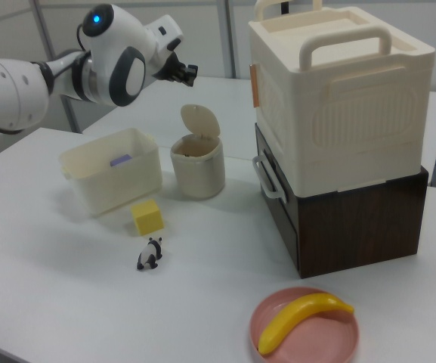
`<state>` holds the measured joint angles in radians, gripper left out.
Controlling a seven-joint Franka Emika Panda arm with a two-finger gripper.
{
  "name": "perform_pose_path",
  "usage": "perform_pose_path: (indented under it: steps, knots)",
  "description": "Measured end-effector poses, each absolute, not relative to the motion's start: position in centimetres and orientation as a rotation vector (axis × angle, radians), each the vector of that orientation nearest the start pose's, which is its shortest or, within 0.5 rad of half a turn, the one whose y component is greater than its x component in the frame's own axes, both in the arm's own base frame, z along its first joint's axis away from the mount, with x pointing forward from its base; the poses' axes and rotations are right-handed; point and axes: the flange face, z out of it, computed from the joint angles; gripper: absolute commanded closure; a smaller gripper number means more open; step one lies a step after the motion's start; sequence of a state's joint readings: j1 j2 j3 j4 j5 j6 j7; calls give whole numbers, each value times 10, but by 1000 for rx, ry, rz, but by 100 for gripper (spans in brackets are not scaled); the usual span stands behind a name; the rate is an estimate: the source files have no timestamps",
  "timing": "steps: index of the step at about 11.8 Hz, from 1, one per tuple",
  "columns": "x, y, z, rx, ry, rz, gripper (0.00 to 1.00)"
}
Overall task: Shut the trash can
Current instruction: 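Lower the gripper behind the raised lid of the trash can, then push the lid forward and down with the gripper until it shuts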
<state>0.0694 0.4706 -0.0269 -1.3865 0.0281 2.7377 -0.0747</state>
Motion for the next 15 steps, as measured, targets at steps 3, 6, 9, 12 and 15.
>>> perform_pose_path:
  steps: [3,6,9,12,15]
  knots:
    - [758,36,525,-2829,-155,-1372,100]
    - [765,37,505,-2840,-157,-1351,100]
    - [769,37,495,-2842,-179,-1361,100]
    - [770,37,489,-2849,-189,-1351,100]
    - [771,37,488,-2855,-208,-1352,100]
